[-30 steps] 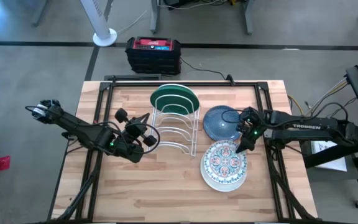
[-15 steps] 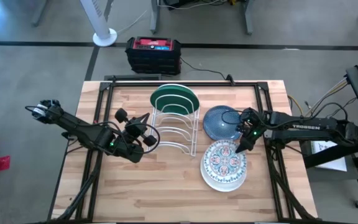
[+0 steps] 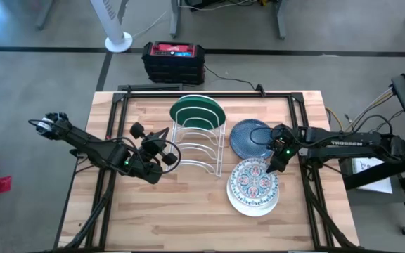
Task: Sort dishes
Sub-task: Remove the white patterned plate from the dish rack
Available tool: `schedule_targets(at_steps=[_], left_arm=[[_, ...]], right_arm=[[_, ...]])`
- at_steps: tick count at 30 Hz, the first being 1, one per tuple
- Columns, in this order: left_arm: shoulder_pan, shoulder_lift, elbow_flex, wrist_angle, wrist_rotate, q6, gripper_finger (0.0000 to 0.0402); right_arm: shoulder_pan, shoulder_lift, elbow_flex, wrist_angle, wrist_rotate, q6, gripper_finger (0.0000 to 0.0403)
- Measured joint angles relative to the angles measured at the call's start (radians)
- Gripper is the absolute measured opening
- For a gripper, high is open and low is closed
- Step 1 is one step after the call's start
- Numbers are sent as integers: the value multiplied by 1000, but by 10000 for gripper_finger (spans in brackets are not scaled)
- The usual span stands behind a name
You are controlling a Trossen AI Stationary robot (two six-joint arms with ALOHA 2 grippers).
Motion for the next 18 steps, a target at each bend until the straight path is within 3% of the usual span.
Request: schedule_targets(at_steps=[18], left_arm=[[0,0,0,0,0,0,0]], right_arm=[[6,0,0,-1,17,3,31]])
